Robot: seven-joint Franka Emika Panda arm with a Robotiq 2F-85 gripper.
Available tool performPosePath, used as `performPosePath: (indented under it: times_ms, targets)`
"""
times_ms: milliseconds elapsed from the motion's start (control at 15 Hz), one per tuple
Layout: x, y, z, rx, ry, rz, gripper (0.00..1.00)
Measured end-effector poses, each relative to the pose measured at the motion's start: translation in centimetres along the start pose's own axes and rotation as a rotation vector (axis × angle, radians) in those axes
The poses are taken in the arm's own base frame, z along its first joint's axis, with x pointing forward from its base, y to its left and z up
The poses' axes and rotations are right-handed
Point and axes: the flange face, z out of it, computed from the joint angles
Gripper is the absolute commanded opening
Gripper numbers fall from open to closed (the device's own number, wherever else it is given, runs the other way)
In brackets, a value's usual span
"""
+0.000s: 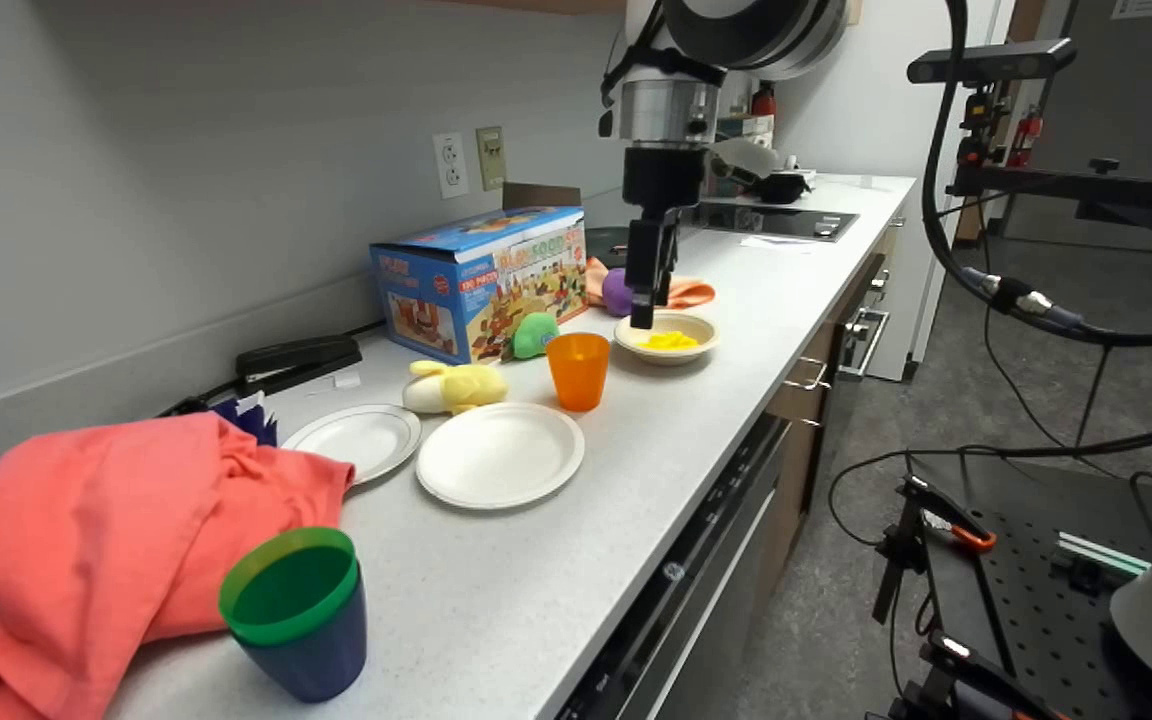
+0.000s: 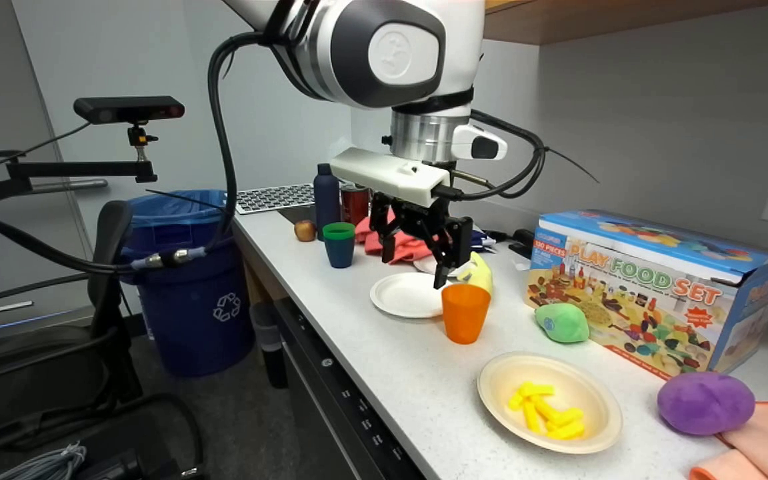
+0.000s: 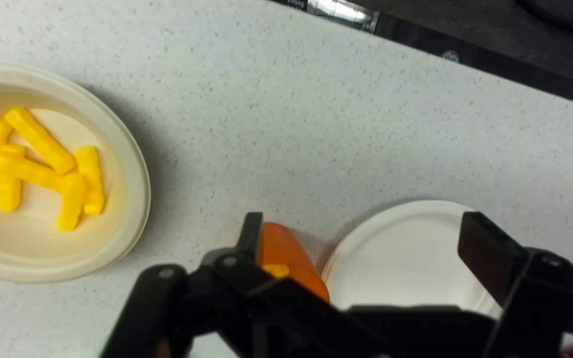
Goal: Pour the fries out of the orange cup and onto the white plate on the right.
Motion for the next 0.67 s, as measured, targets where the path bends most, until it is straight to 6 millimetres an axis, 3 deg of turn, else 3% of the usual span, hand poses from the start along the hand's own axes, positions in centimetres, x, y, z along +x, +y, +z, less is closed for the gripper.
performPosePath:
  times_ms: [267,667]
  targets:
    - [3.0,-0.5,1.4,0.013,0.059,0.013,1.0]
    - [7.0,-1.9,5.2,0.003,0.048,0.008,1.0]
